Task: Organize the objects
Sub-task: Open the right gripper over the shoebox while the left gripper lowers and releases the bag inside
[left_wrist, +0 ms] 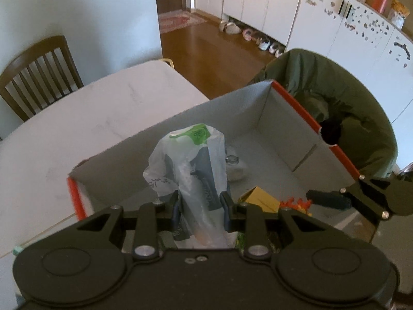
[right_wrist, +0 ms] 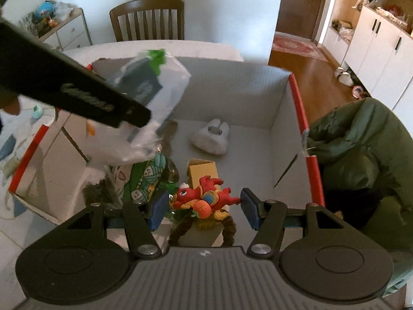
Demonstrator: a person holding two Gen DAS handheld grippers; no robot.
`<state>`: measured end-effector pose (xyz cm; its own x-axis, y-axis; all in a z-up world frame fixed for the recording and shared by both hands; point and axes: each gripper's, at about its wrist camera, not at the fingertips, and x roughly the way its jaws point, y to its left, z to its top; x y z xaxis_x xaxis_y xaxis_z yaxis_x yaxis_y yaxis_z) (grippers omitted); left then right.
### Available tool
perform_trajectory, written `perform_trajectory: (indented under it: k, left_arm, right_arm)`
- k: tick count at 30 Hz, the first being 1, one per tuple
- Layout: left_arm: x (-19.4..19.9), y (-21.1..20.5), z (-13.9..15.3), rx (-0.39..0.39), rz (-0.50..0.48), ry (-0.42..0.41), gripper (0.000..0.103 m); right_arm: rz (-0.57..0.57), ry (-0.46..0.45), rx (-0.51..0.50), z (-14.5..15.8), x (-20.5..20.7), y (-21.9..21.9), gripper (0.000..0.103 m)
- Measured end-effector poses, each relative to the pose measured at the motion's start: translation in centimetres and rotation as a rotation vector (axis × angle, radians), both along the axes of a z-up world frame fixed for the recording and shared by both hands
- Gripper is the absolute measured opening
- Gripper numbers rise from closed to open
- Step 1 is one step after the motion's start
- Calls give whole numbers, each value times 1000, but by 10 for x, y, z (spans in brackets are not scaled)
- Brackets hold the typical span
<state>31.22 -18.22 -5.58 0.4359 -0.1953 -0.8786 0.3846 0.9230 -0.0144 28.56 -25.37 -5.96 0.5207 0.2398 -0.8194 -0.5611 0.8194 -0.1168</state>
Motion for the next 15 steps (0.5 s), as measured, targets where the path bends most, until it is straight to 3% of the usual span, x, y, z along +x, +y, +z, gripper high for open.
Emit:
perform_trajectory:
  k: [10,15]
  left_arm:
    - [30,-9,-29,2,22,109,29]
    - [36,-13,-37,25,18,121,30]
  right_arm:
    - [7,17,-4,-9,9,-1,61]
    - [9,16,4,-9,9,-4,61]
